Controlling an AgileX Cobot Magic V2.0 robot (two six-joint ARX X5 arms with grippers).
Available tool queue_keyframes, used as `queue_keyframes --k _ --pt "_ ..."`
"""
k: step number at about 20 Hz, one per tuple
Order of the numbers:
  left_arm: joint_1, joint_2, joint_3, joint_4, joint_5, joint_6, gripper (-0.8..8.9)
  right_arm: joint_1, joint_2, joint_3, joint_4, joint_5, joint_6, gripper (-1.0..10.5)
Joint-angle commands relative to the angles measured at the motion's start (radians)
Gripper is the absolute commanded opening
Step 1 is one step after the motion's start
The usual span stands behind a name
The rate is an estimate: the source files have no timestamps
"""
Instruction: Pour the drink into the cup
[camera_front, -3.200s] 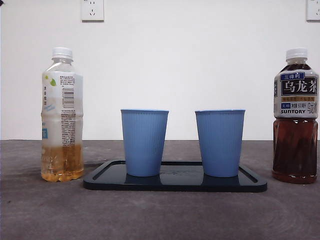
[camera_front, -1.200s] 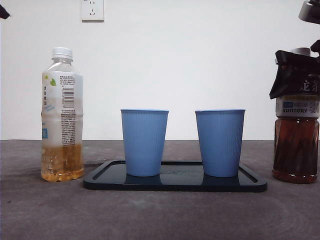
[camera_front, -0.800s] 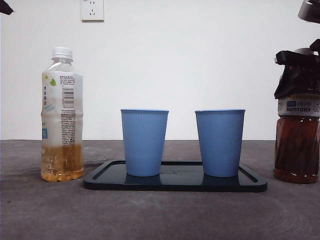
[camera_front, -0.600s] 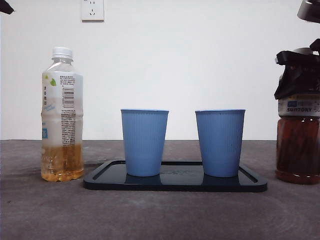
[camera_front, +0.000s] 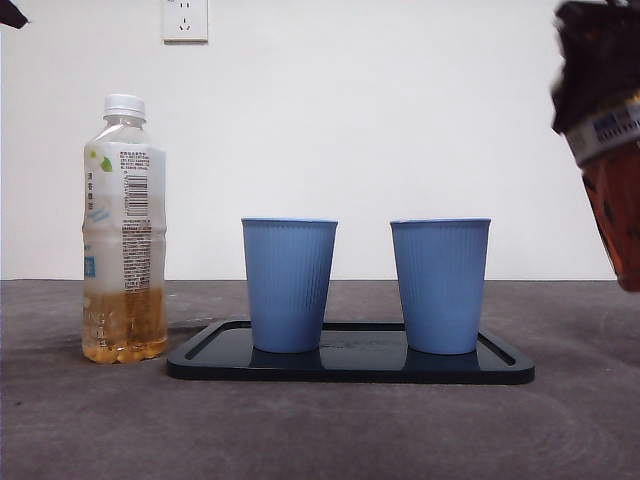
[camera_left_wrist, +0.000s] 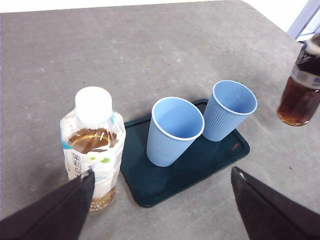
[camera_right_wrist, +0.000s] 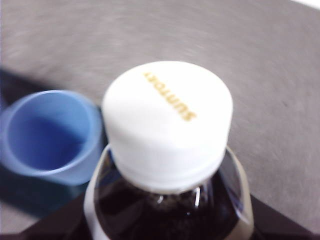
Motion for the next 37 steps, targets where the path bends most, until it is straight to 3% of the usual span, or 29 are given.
queue_keyframes --k 1,7,16,37 --pt "-0.005 0.006 0.005 0.012 0.002 0.012 4.36 0.064 0.035 0.089 -0.063 0.066 -0.064 1.9" --pt "-0.005 0.006 0.005 0.012 0.002 0.012 4.36 0.194 0.206 0.291 -0.314 0.283 -0.134 1.9" --pt "-0.005 0.006 0.005 0.013 0.002 0.012 4.36 0.291 0.531 0.530 -0.602 0.502 -0.132 1.9" --pt "-0.038 0.006 0.005 0.007 0.002 0.012 4.36 0.436 0.758 0.544 -0.681 0.899 -0.176 1.9"
